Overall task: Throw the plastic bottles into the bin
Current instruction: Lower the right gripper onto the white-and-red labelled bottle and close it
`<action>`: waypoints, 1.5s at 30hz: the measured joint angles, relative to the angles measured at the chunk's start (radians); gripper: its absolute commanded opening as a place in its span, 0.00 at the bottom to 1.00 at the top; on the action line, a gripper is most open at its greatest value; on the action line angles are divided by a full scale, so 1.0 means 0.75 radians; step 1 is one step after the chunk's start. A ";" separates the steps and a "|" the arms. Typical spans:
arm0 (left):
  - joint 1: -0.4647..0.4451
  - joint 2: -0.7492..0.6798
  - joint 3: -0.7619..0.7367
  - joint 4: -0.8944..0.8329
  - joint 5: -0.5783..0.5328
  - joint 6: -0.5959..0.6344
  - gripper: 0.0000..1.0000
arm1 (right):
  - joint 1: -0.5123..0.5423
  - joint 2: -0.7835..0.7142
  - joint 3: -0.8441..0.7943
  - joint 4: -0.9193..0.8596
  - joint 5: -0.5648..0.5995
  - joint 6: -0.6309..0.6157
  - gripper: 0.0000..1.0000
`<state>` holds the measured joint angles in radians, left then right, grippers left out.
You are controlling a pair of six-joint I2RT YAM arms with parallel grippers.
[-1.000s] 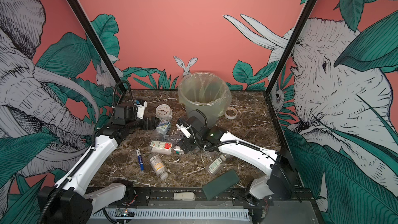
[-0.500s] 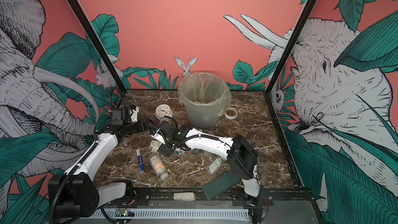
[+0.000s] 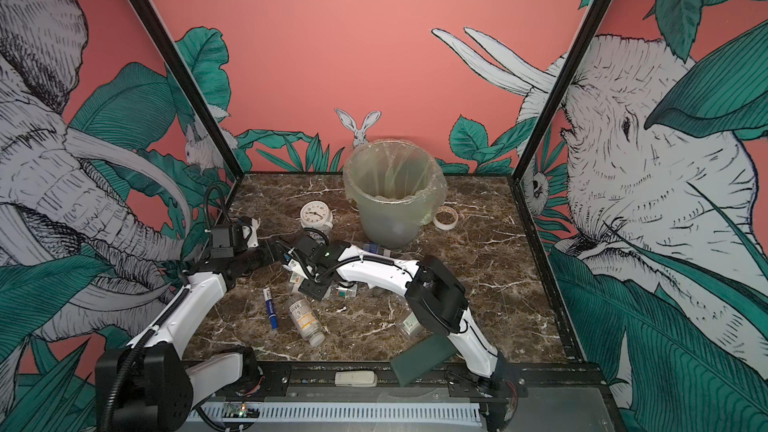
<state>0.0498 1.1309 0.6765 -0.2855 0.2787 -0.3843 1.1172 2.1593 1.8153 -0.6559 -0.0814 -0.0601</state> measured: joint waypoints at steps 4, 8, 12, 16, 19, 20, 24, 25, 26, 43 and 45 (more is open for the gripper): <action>0.007 -0.010 -0.026 0.011 -0.001 -0.011 0.96 | -0.006 0.024 0.020 -0.009 0.011 -0.010 0.69; 0.011 -0.015 -0.051 0.027 -0.002 -0.018 0.96 | -0.009 0.038 0.032 -0.011 0.019 -0.017 0.71; 0.020 -0.016 -0.073 0.056 -0.010 -0.028 0.96 | -0.013 0.065 0.061 -0.013 0.018 -0.022 0.73; 0.025 -0.016 -0.083 0.075 -0.015 -0.036 0.96 | -0.015 0.077 0.072 -0.011 0.018 -0.028 0.75; 0.026 -0.016 -0.088 0.083 -0.019 -0.037 0.96 | -0.015 0.084 0.076 -0.011 0.018 -0.031 0.78; 0.026 -0.016 -0.091 0.086 -0.021 -0.037 0.96 | -0.015 0.088 0.080 -0.015 0.017 -0.031 0.79; 0.030 -0.016 -0.107 0.090 -0.043 -0.035 0.96 | -0.015 0.108 0.085 -0.021 0.015 -0.030 0.80; 0.031 -0.016 -0.111 0.090 -0.046 -0.034 0.96 | -0.015 0.112 0.085 -0.020 0.014 -0.030 0.80; 0.033 -0.016 -0.113 0.090 -0.047 -0.034 0.96 | -0.015 0.114 0.086 -0.020 0.013 -0.030 0.80; 0.044 0.032 -0.133 0.111 -0.074 -0.031 0.96 | -0.015 0.172 0.127 -0.039 0.007 -0.029 0.75; 0.044 0.032 -0.133 0.114 -0.072 -0.031 0.97 | -0.015 0.172 0.127 -0.040 0.007 -0.026 0.69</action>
<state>0.0826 1.1545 0.5766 -0.2001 0.2245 -0.4076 1.1061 2.2883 1.9102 -0.6861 -0.0761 -0.0799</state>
